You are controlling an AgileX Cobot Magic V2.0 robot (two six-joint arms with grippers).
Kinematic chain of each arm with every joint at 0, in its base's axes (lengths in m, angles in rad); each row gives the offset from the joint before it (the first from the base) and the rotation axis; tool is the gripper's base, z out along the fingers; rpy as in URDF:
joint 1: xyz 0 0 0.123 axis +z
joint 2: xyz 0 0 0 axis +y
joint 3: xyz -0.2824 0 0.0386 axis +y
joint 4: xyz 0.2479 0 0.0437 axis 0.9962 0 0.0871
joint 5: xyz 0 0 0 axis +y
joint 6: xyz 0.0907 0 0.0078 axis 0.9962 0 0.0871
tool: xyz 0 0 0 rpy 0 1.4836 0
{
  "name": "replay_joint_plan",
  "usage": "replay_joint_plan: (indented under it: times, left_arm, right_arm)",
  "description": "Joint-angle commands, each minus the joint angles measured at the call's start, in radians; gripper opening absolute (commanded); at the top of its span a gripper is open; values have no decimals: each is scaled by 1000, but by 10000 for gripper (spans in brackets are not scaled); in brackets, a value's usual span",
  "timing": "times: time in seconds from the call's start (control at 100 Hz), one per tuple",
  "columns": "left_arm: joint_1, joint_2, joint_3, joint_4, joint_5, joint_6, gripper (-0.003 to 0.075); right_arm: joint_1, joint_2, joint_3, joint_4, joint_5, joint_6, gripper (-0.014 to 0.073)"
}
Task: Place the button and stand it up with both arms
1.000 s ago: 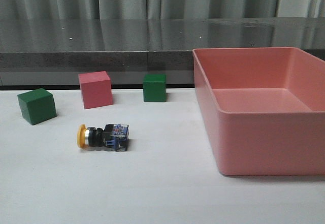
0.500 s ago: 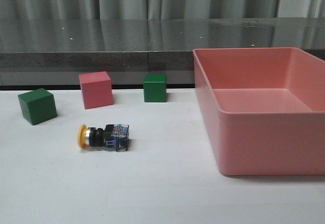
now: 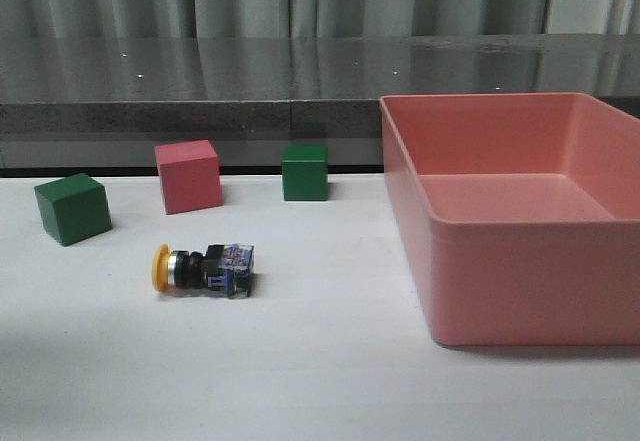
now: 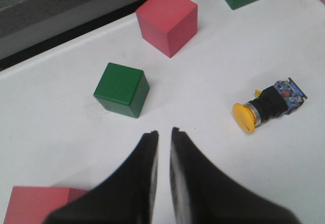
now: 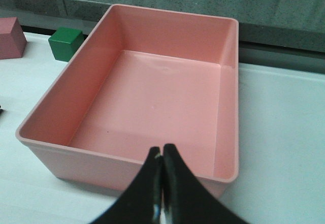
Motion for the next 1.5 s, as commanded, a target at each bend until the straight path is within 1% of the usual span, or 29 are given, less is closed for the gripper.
replay_joint_plan:
  times: [0.0, 0.06, 0.09, 0.13, 0.32, 0.46, 0.55, 0.62, 0.71, 0.76, 0.79, 0.83, 0.85, 0.9, 0.95, 0.97, 0.98, 1.03, 1.1, 1.16, 1.23, 1.26, 1.31, 1.43, 1.49]
  left_arm:
    - [-22, 63, -76, -58, -68, 103, 295]
    - [-25, 111, -95, -63, -89, 130, 416]
    - [-27, 130, -103, -59, -106, 130, 449]
    - [-27, 156, -107, -59, -142, 130, 473]
    - [-27, 247, -107, -66, -264, 132, 471]
    - [-29, 311, -107, -178, -354, 132, 482]
    - [-29, 347, -107, -230, -368, 137, 507]
    - [-29, 366, -107, -245, -344, 154, 507]
    - [-29, 384, -107, -279, -289, 249, 507]
    - [-29, 391, -110, -341, -251, 334, 507]
    - [-29, 393, -118, -407, -219, 413, 507]
    - [-29, 406, -135, -484, -142, 505, 505]
    - [-24, 415, -149, -564, -80, 602, 505]
    - [-19, 430, -172, -645, 17, 702, 505]
    - [-14, 449, -197, -746, 130, 858, 505]
    - [-9, 460, -210, -770, 188, 903, 505]
    - [-9, 460, -210, -777, 188, 916, 505]
    - [-6, 478, -231, -805, 287, 998, 505]
    - [-6, 505, -251, -812, 359, 1101, 505]
    - [-6, 526, -259, -829, 371, 1206, 505]
    - [-6, 548, -259, -836, 288, 1297, 505]
    - [-6, 554, -259, -836, 238, 1302, 505]
    - [-6, 559, -259, -851, 191, 1302, 505]
    - [-6, 560, -259, -932, 179, 1302, 502]
    - [-6, 560, -259, -976, 184, 1368, 503]
  right_arm:
    - [-5, 4, -25, 26, -58, -2, -69]
    - [-5, 4, -25, 26, -58, -2, -69]
    - [-5, 4, -25, 26, -58, -2, -69]
    - [-5, 4, -25, 26, -58, -2, -69]
    - [-5, 4, -25, 26, -58, -2, -69]
    - [-5, 4, -25, 26, -58, -2, -69]
    - [-5, 4, -25, 26, -60, -2, -69]
    - [-5, 4, -25, 26, -60, -2, -69]
    - [-5, 4, -25, 27, -59, -2, -69]
    - [-5, 4, -25, 27, -59, -2, -69]
    - [-5, 4, -25, 27, -60, -2, -69]
    - [-5, 4, -25, 27, -60, -2, -69]
    - [-5, 4, -25, 27, -60, -2, -69]
    - [-5, 4, -25, 27, -60, -2, -69]
    - [-5, 4, -25, 27, -59, -2, -69]
    - [-5, 4, -25, 27, -59, -2, -69]
    - [-5, 4, -25, 27, -58, -2, -69]
    - [-5, 4, -25, 28, -54, -2, -69]
    - [-5, 4, -25, 28, -46, -2, -69]
    - [-5, 4, -25, 28, -42, -2, -69]
    - [-5, 4, -25, 28, -39, -2, -69]
    - [-5, 4, -25, 28, -37, -2, -69]
    - [-5, 4, -25, 28, -37, -2, -69]
    - [-5, 4, -25, 28, -37, -2, -69]
    - [-5, 4, -25, 28, -37, -2, -69]
